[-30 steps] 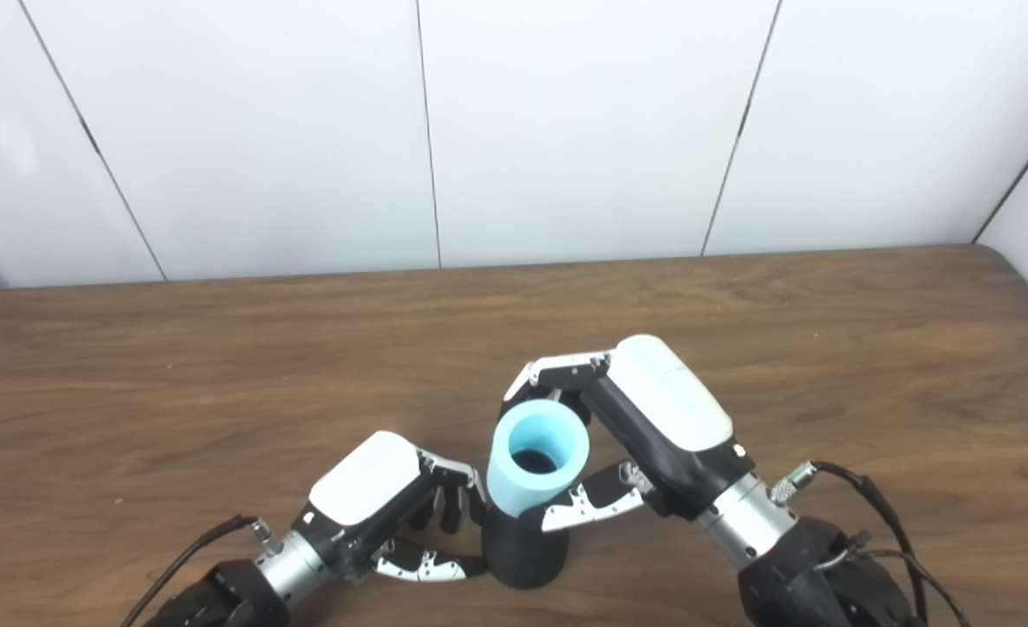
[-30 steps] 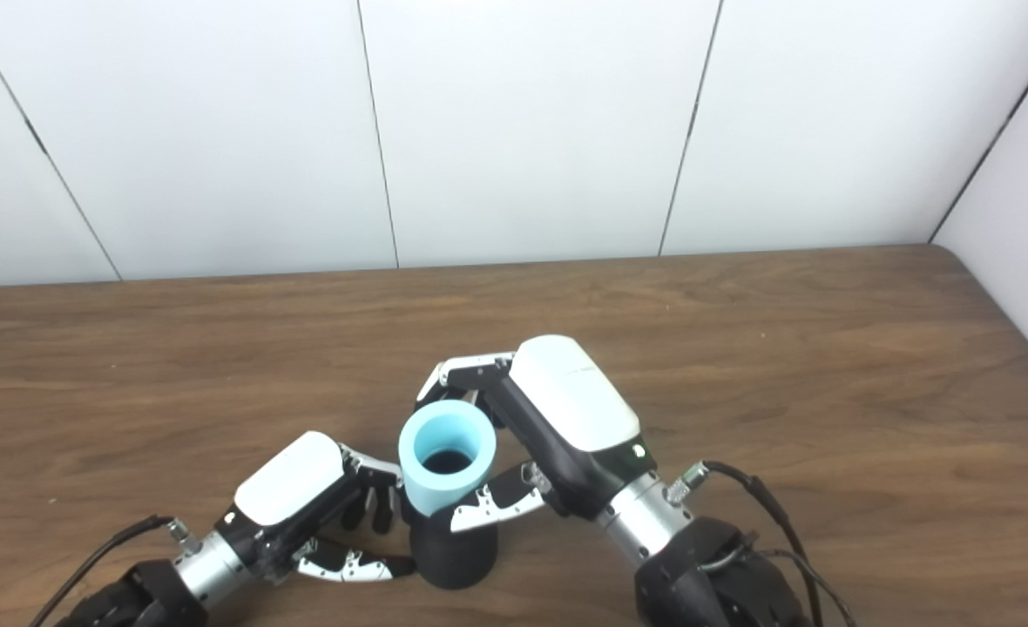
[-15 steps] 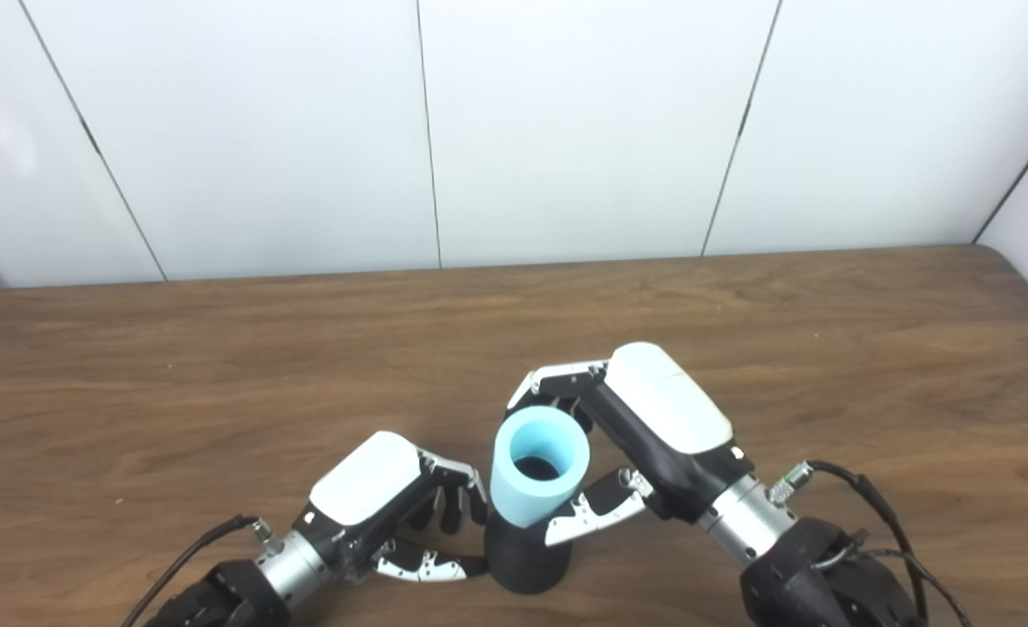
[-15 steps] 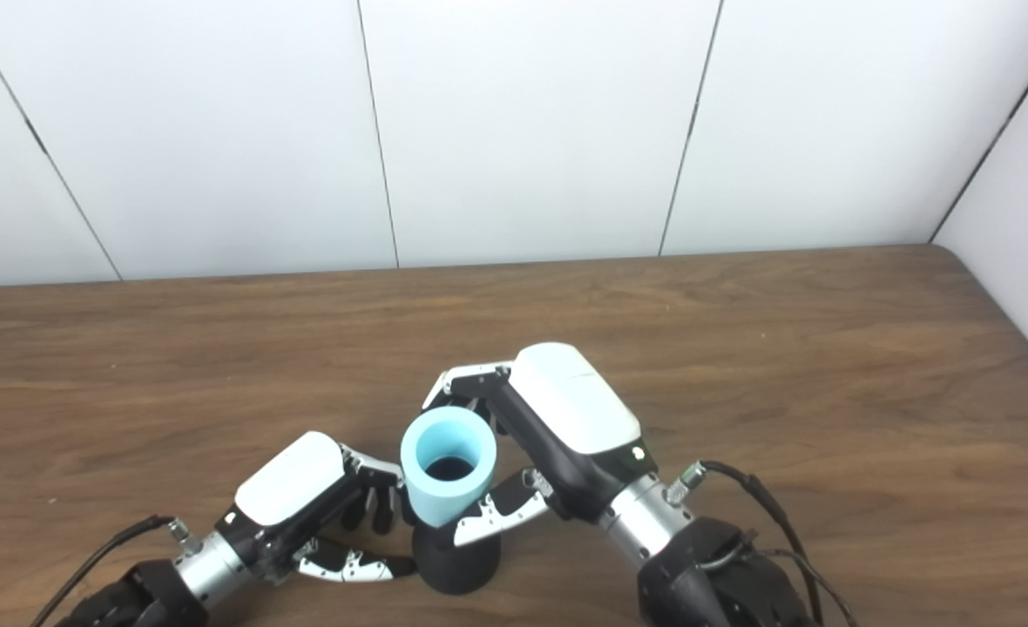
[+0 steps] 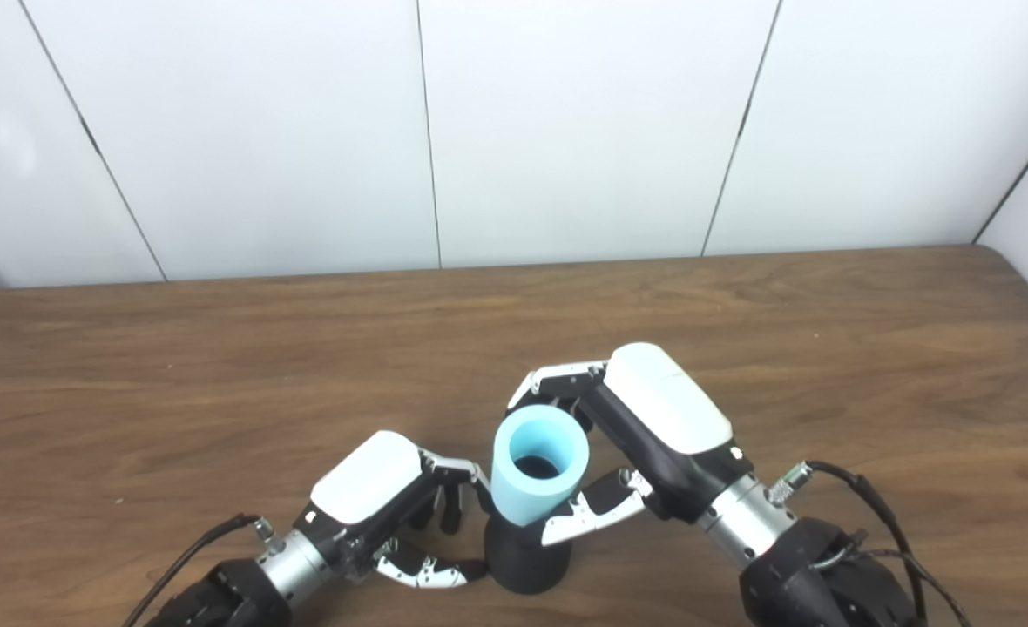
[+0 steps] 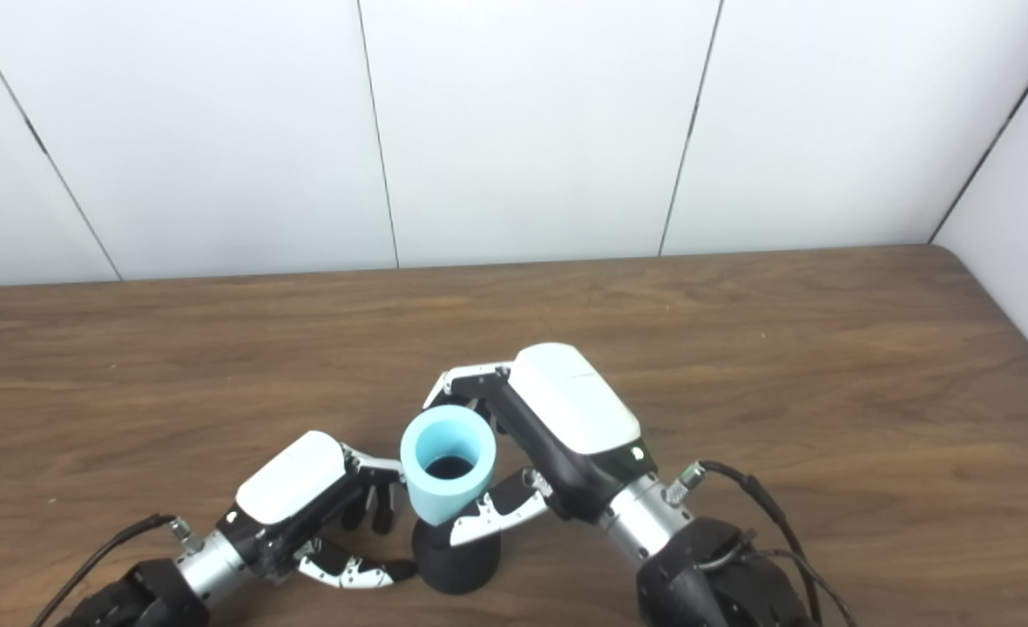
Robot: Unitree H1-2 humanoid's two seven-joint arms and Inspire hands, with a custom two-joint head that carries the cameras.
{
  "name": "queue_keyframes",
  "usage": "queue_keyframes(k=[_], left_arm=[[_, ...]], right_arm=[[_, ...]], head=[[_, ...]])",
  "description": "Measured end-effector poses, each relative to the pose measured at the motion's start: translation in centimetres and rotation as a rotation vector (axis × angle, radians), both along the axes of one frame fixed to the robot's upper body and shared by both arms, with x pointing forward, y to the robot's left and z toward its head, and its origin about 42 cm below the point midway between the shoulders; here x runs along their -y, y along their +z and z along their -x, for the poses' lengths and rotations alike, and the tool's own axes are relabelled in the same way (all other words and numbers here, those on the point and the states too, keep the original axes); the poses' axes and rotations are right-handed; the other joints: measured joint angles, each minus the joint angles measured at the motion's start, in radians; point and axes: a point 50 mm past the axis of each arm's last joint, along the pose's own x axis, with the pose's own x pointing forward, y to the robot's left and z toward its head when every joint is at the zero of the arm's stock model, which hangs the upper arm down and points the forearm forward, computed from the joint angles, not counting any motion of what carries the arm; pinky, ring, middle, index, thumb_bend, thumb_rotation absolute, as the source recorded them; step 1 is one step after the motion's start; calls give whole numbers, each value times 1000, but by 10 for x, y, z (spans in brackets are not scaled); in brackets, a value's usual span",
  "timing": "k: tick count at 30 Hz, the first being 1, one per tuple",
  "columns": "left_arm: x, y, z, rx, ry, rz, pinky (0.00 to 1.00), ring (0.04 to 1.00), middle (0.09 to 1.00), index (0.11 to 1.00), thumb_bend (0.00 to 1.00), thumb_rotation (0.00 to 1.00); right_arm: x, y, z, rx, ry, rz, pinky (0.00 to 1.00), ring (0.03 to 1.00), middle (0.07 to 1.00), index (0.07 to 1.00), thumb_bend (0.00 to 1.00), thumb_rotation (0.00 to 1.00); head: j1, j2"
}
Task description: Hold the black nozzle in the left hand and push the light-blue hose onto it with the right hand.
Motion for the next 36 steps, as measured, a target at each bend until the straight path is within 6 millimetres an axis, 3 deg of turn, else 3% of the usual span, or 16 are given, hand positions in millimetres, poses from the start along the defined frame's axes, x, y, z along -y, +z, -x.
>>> queue_keyframes(k=[9, 12, 21, 36], left_arm=[[0, 0, 0, -2, 1, -3, 582, 611, 628, 632, 1000, 196], [1, 0, 0, -4, 4, -4, 582, 622, 639, 641, 1000, 263], [2, 0, 0, -24, 20, 0, 597, 645, 674, 686, 1000, 336], [5, -4, 4, -20, 49, 29, 593, 656, 696, 694, 1000, 429]], right_arm=[[0, 0, 0, 1, -4, 4, 368, 482, 551, 558, 1000, 277], [0, 0, 0, 2, -6, 5, 372, 486, 553, 562, 1000, 282], [-1, 0, 0, 3, -8, 2, 377, 490, 557, 565, 1000, 278], [-1, 0, 0, 3, -10, 2, 379, 492, 557, 564, 1000, 299]], head=[[0, 0], [0, 0], [0, -2], [0, -3]])
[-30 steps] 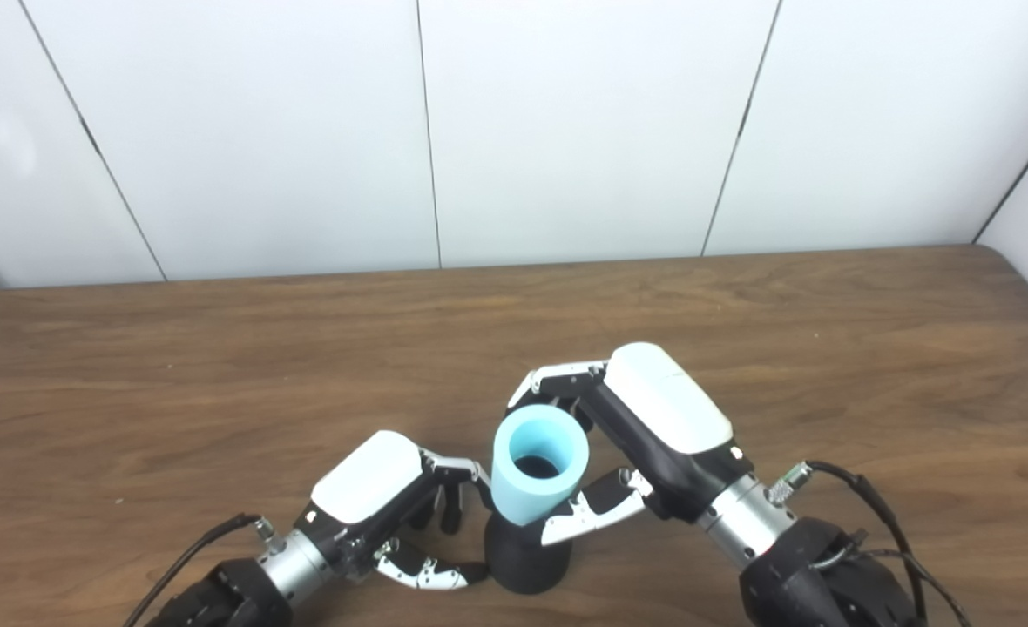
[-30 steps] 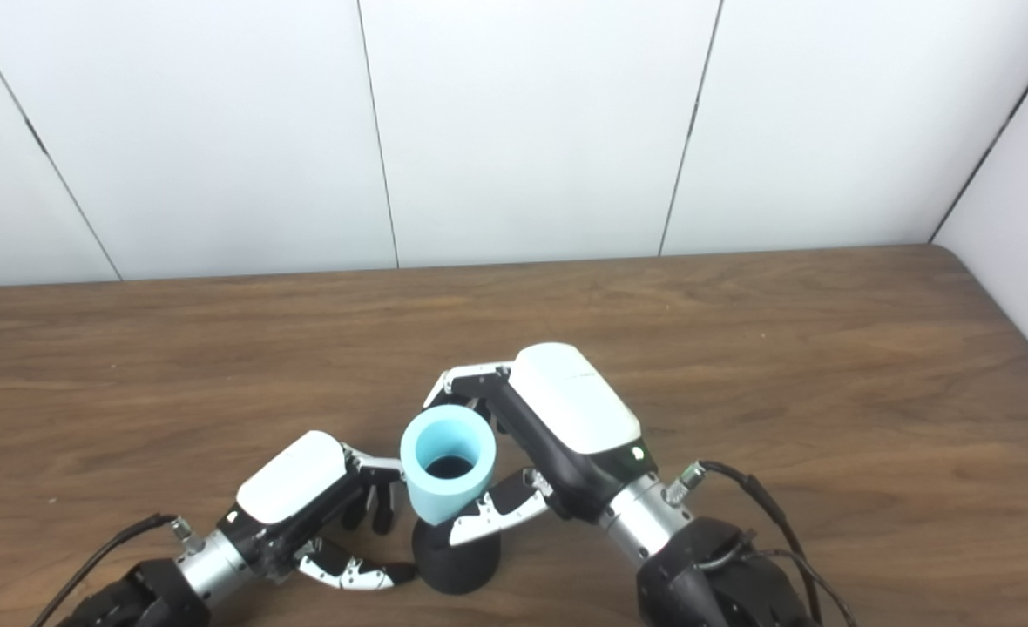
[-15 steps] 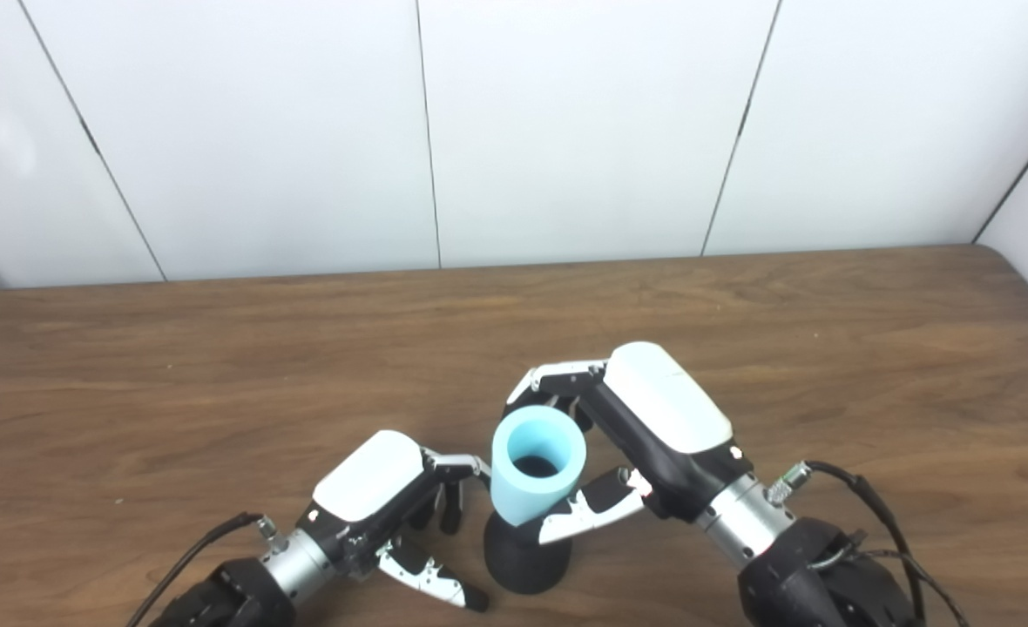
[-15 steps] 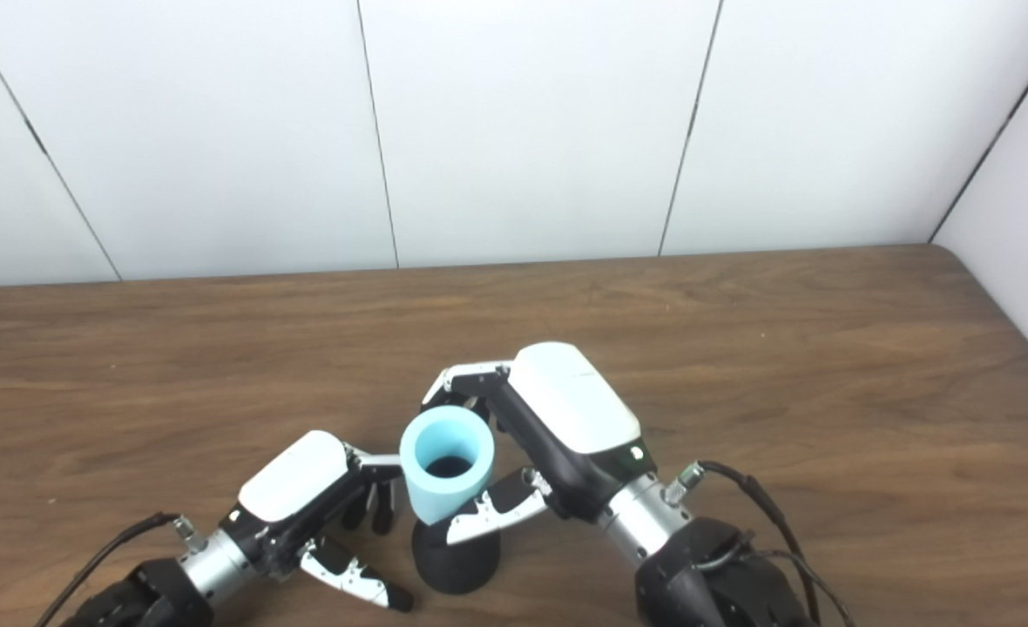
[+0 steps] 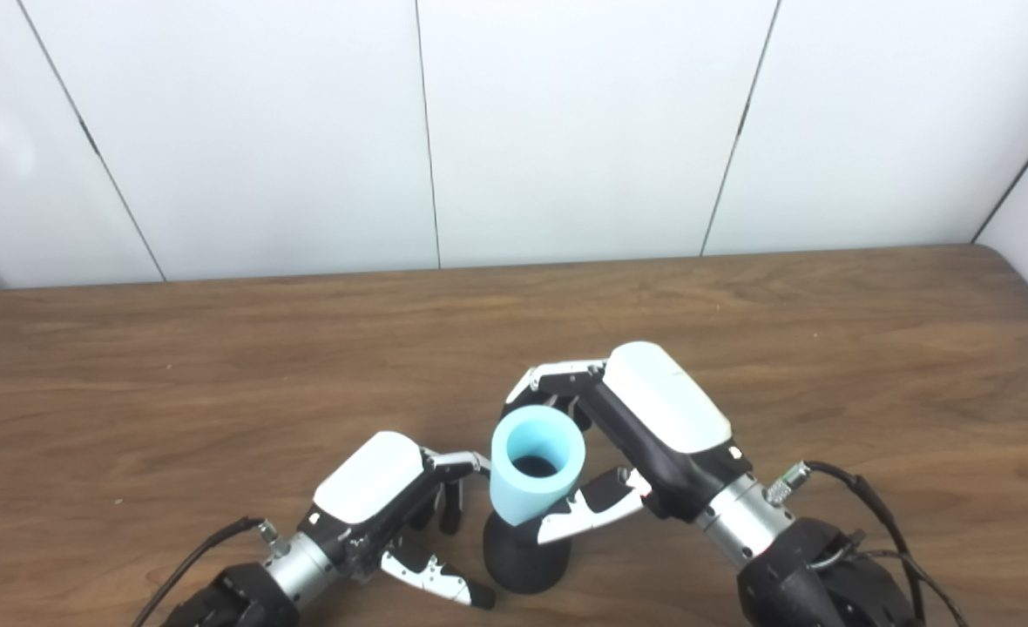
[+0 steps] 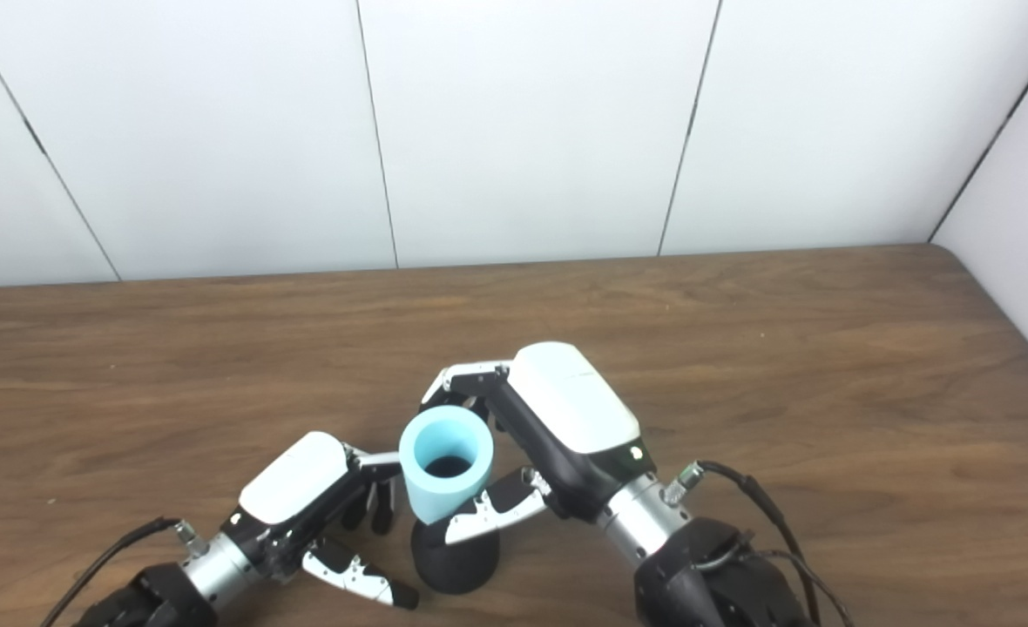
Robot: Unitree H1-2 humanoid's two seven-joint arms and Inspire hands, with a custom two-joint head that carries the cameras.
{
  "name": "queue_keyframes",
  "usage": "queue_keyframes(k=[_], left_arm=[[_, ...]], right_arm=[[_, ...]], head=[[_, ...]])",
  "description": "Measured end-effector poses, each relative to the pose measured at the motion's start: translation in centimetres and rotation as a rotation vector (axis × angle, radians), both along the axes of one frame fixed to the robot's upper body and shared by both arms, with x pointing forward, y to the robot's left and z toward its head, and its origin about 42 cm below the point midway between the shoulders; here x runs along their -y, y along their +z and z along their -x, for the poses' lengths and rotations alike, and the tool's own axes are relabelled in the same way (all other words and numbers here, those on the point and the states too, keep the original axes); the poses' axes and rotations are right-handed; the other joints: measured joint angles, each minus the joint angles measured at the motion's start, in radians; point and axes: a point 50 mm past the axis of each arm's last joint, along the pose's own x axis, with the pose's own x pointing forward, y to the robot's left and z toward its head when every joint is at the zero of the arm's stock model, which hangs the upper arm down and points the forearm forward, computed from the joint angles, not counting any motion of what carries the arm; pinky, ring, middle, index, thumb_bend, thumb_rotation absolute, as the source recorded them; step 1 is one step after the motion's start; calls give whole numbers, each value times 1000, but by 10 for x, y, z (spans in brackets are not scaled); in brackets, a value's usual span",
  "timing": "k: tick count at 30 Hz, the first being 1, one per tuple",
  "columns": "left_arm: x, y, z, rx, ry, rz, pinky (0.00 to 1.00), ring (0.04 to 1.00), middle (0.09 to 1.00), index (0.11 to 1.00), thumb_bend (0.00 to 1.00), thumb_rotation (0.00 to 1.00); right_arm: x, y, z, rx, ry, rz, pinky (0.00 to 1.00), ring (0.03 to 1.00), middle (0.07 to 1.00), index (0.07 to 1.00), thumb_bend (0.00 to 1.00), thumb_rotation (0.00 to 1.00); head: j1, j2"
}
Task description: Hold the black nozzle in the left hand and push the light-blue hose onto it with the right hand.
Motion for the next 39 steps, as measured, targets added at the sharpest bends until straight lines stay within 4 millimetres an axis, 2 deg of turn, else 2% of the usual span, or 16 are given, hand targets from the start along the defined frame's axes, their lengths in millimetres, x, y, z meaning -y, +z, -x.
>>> queue_keyframes(k=[20, 29, 39], left_arm=[[7, -7, 4, 71, 15, 19, 576, 620, 664, 666, 1000, 401], [13, -12, 9, 103, 46, 23, 576, 618, 652, 657, 991, 423], [22, -11, 11, 118, 84, -4, 587, 621, 663, 672, 990, 501]], right_arm=[[0, 0, 0, -2, 1, -1, 374, 489, 557, 566, 1000, 297], [0, 0, 0, -2, 1, -1, 375, 490, 558, 566, 1000, 291], [0, -1, 0, -4, 1, -1, 380, 493, 561, 571, 1000, 332]], head=[[15, -14], [20, -9], [21, -12]])
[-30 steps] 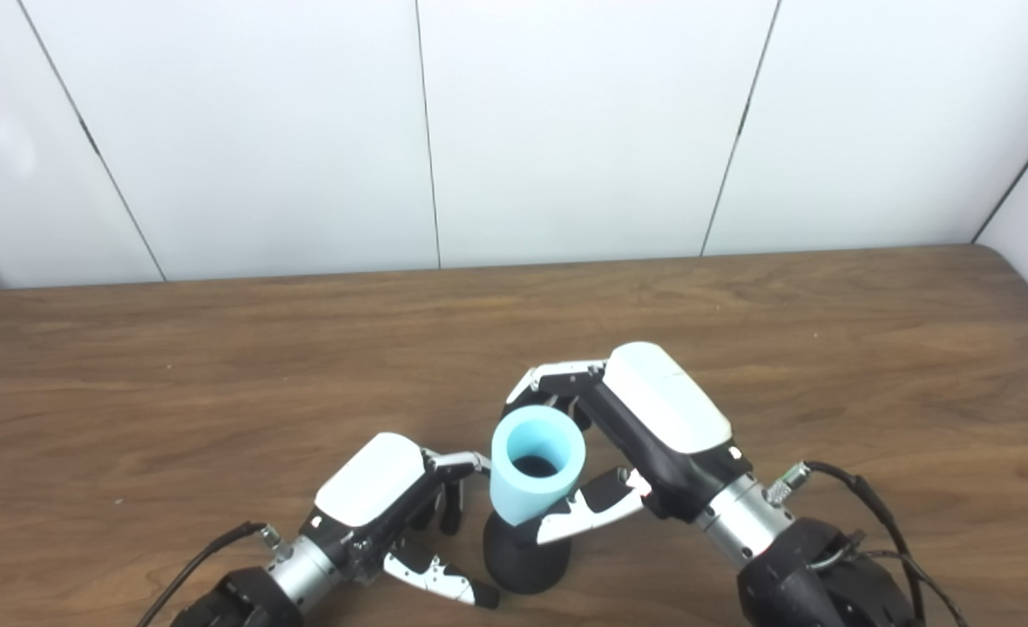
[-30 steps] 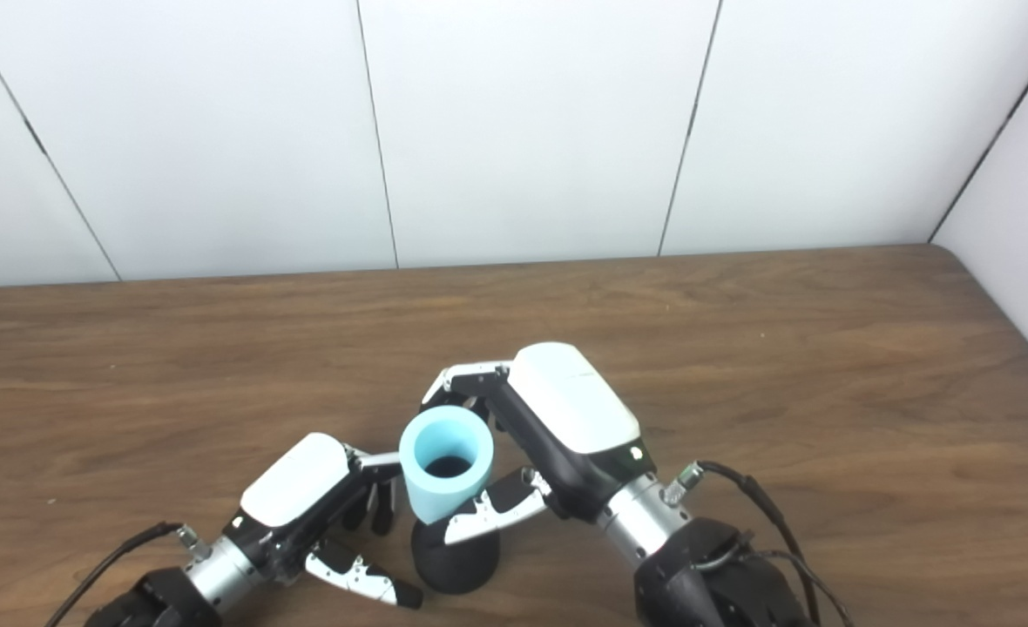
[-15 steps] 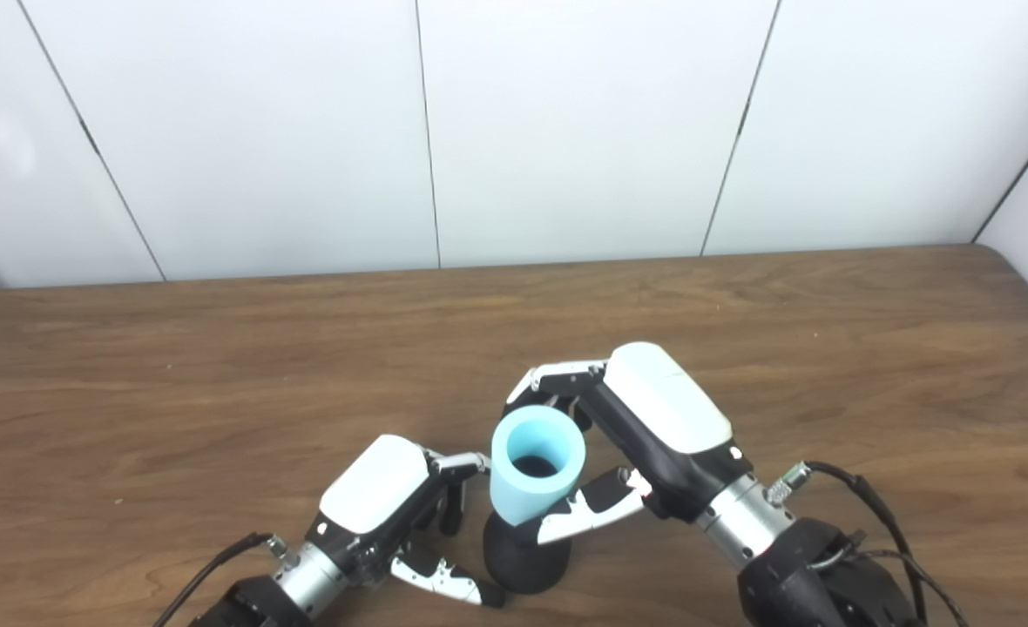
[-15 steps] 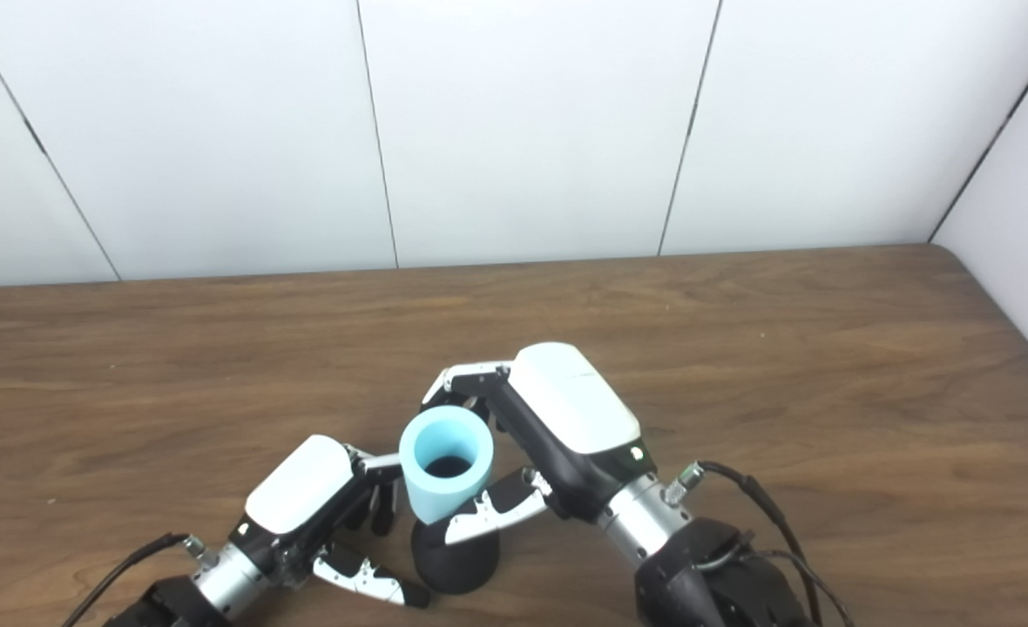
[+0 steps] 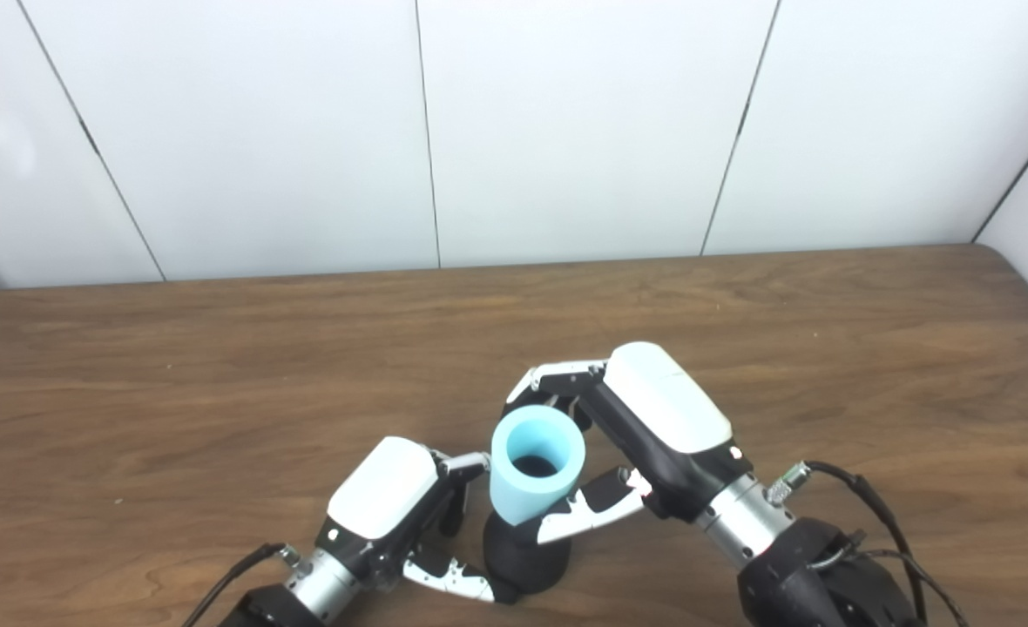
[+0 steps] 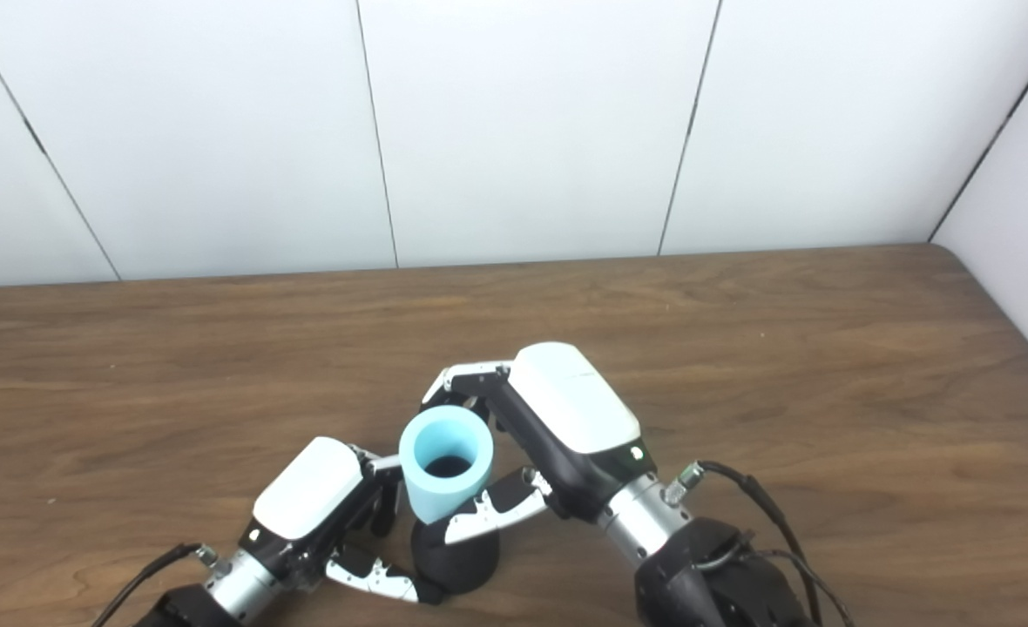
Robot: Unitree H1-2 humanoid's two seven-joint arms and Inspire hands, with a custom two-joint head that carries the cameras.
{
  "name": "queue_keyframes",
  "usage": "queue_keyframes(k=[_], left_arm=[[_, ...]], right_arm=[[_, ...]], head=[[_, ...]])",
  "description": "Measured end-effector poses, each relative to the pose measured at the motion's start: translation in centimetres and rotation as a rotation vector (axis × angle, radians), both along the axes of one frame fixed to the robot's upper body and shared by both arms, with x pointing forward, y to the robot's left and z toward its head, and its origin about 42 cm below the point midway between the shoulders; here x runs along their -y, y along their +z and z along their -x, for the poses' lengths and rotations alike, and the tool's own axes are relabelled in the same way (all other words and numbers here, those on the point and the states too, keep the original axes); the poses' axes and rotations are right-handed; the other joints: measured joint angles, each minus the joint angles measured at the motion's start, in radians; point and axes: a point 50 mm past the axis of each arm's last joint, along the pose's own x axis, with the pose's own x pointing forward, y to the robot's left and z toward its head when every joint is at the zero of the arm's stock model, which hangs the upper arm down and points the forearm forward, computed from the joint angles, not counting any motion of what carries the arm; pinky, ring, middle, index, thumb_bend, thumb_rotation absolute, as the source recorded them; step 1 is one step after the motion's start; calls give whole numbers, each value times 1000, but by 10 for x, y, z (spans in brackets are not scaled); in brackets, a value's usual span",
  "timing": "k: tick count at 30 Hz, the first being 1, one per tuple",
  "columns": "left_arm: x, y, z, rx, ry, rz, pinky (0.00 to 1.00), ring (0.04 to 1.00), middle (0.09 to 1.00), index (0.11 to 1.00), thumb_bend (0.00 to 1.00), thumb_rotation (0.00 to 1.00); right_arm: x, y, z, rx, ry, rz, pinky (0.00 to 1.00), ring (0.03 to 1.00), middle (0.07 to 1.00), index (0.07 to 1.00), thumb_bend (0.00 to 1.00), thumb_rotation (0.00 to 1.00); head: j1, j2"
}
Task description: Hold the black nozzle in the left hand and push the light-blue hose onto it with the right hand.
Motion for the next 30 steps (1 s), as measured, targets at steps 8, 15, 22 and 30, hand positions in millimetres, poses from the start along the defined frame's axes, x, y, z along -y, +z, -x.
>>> queue_keyframes(k=[8, 15, 22, 30], left_arm=[[10, -2, 1, -3, 26, -12, 586, 618, 660, 667, 987, 509], [11, -3, 1, 2, 32, -21, 590, 622, 659, 660, 993, 504], [12, -3, 2, 8, 33, -23, 592, 623, 659, 658, 1000, 500], [12, -3, 2, 8, 33, -21, 589, 619, 655, 652, 1000, 457]], right_arm=[[0, -1, 0, -11, 8, 5, 383, 494, 563, 573, 1000, 381], [1, -1, 0, -13, 9, 6, 380, 492, 561, 572, 1000, 394], [1, -1, 0, -15, 7, 5, 380, 493, 562, 573, 1000, 383], [5, 0, -1, -23, 7, -11, 511, 683, 763, 771, 1000, 478]], head=[[-2, 0], [-2, -2], [-6, 0], [-6, -2]])
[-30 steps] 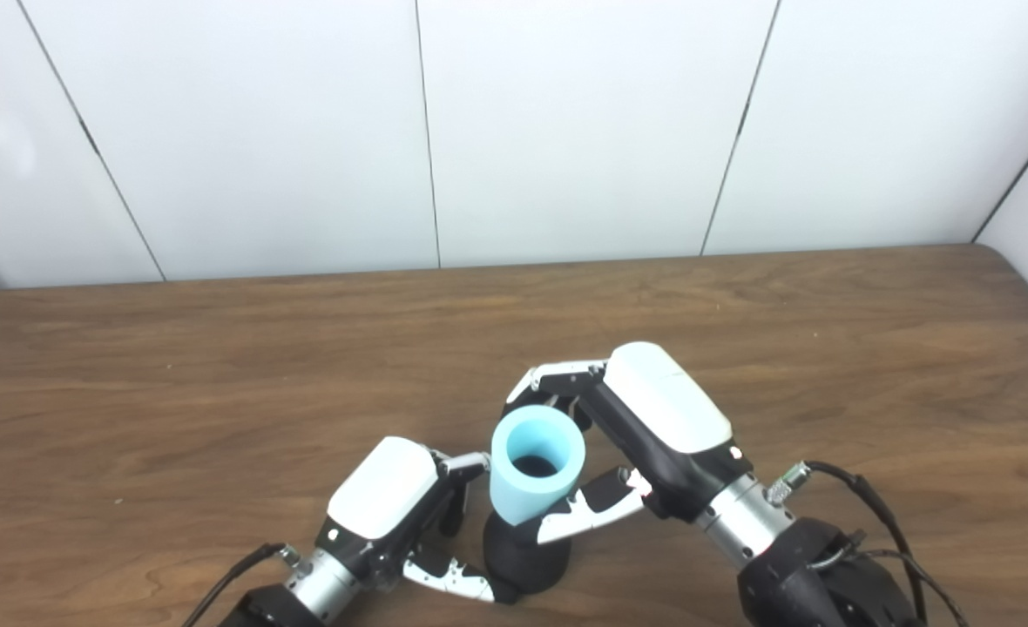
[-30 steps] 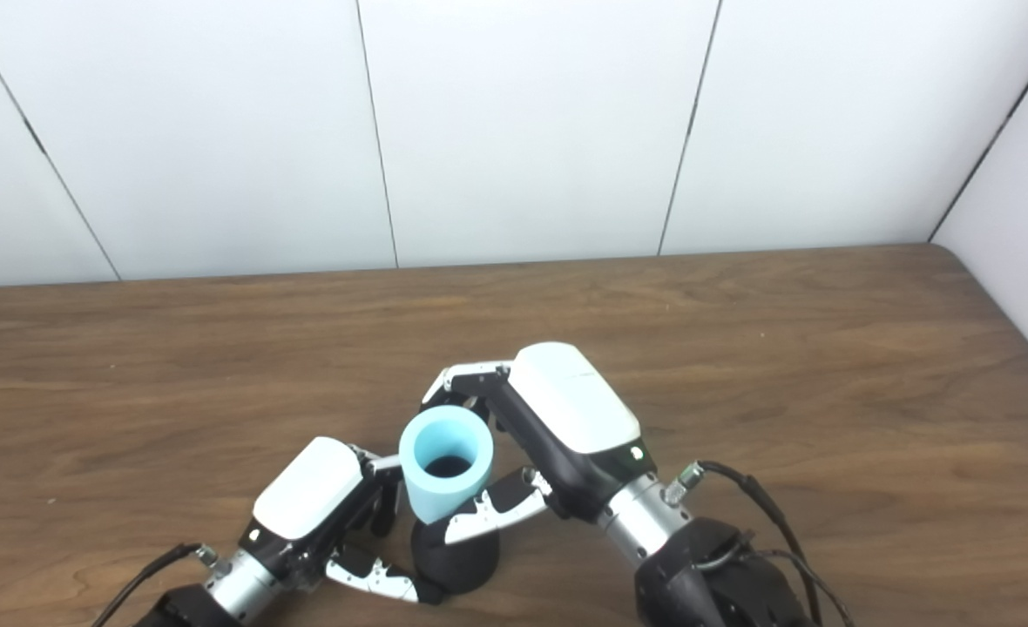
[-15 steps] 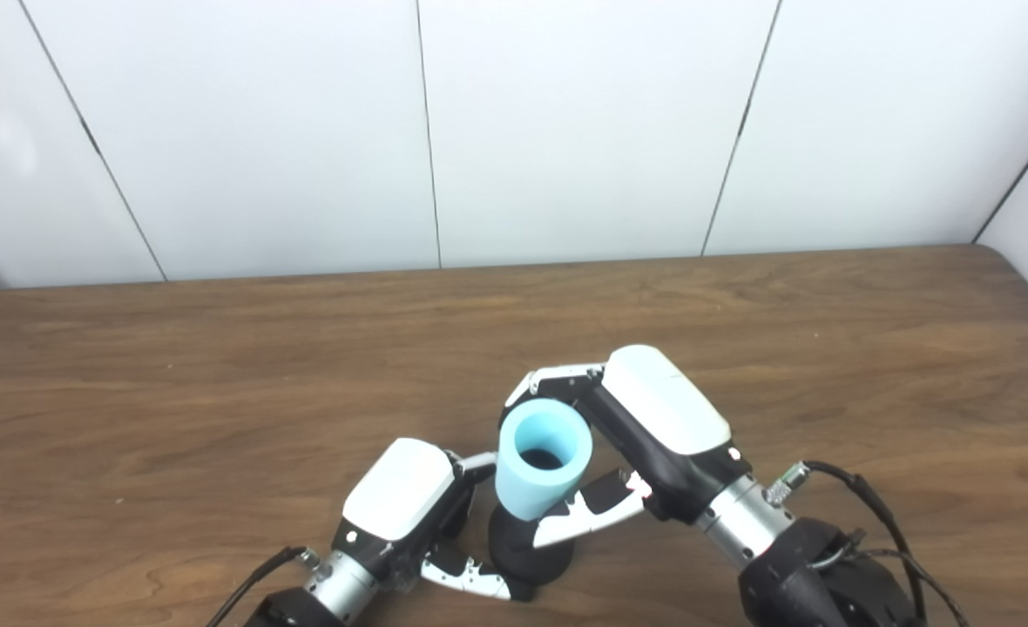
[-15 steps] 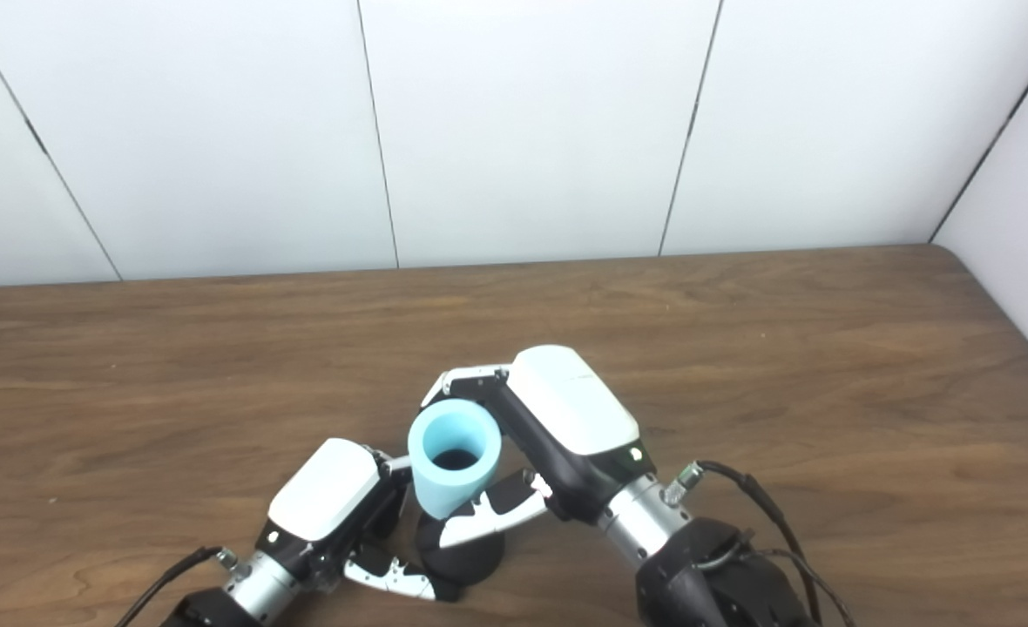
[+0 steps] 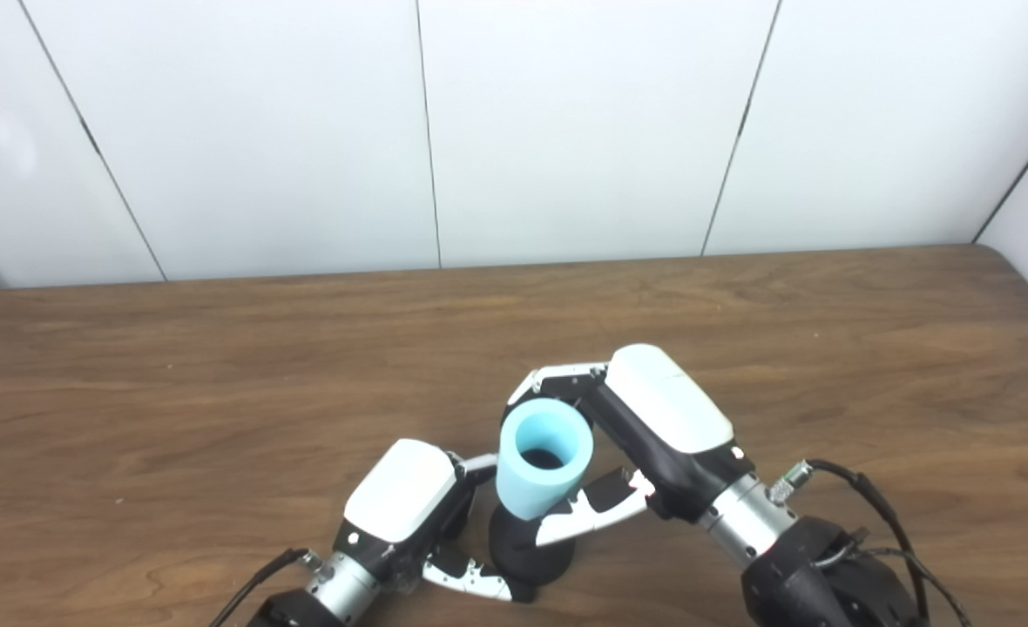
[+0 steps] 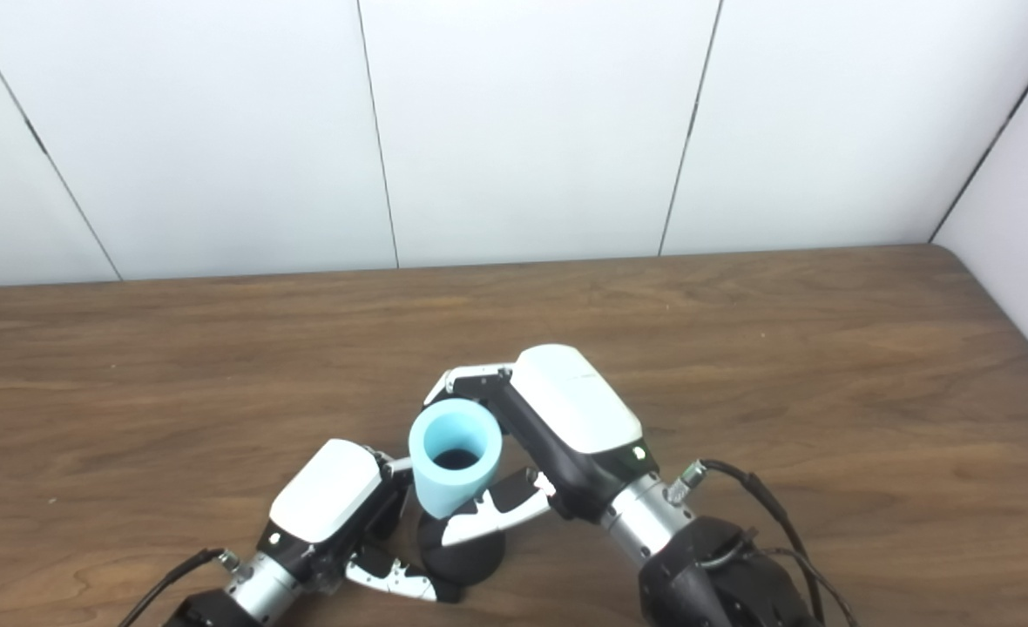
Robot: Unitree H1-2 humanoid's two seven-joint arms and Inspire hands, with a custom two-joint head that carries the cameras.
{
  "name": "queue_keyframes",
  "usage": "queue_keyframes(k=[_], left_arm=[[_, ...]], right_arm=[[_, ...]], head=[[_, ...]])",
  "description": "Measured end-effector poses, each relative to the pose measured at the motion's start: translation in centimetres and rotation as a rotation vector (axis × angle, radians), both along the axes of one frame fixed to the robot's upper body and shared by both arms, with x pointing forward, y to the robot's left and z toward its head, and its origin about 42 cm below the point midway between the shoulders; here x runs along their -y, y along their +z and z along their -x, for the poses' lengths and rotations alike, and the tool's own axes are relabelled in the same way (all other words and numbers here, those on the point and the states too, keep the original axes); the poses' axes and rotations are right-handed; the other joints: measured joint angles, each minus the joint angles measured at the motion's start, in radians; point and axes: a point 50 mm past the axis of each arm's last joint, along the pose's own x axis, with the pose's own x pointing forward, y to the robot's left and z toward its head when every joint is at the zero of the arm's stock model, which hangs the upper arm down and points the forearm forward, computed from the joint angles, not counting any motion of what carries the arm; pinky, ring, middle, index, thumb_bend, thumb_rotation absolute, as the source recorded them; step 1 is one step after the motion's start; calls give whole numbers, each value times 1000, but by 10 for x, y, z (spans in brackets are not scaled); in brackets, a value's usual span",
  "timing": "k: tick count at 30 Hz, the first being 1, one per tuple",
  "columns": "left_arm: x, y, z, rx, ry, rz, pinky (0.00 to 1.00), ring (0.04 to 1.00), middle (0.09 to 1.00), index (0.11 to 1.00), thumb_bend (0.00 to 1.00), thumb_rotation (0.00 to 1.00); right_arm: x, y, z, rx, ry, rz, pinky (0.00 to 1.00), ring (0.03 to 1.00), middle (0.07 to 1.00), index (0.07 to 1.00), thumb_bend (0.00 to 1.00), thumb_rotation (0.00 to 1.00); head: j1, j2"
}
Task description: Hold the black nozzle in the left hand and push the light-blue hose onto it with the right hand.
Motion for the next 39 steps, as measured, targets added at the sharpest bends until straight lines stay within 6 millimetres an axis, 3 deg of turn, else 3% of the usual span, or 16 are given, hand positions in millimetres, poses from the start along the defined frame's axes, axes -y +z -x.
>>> queue_keyframes(k=[4, 10, 21, 23, 27, 29, 32, 39], left_arm=[[0, 0, 0, -1, -1, 3, 594, 622, 658, 655, 1000, 461], [0, 0, 0, -5, -4, 12, 595, 622, 656, 656, 1000, 456], [0, 0, 0, -8, -5, 17, 596, 623, 658, 657, 1000, 458], [0, 0, 0, -8, -5, 17, 597, 624, 659, 657, 1000, 455], [0, 0, 0, -8, -5, 16, 596, 623, 659, 656, 1000, 458], [0, 0, 0, -7, -5, 15, 597, 623, 658, 656, 1000, 457], [0, 0, 0, -7, -4, 16, 598, 624, 659, 655, 1000, 454], [0, 0, 0, -7, -5, 15, 600, 624, 658, 658, 1000, 466]], right_arm=[[2, 2, 2, -20, 3, -28, 732, 909, 967, 960, 1000, 537], [7, 2, 5, -25, 30, -130, 829, 992, 1000, 1000, 1000, 561], [14, 3, 6, -13, 67, -239, 936, 1000, 1000, 1000, 1000, 579], [18, 1, 5, 9, 65, -264, 980, 1000, 1000, 1000, 1000, 616], [28, -6, 8, 102, 46, -255, 942, 1000, 1000, 1000, 1000, 807], [33, -9, 12, 145, 33, -219, 935, 1000, 1000, 1000, 1000, 845], [40, -13, 19, 207, 31, -160, 991, 1000, 1000, 1000, 1000, 863], [51, -15, 34, 250, 28, -90, 1000, 1000, 1000, 992, 979, 874]], head=[[0, 0], [-2, -2], [0, -2], [0, -2], [3, 0], [0, 0], [0, 0], [0, 0]])
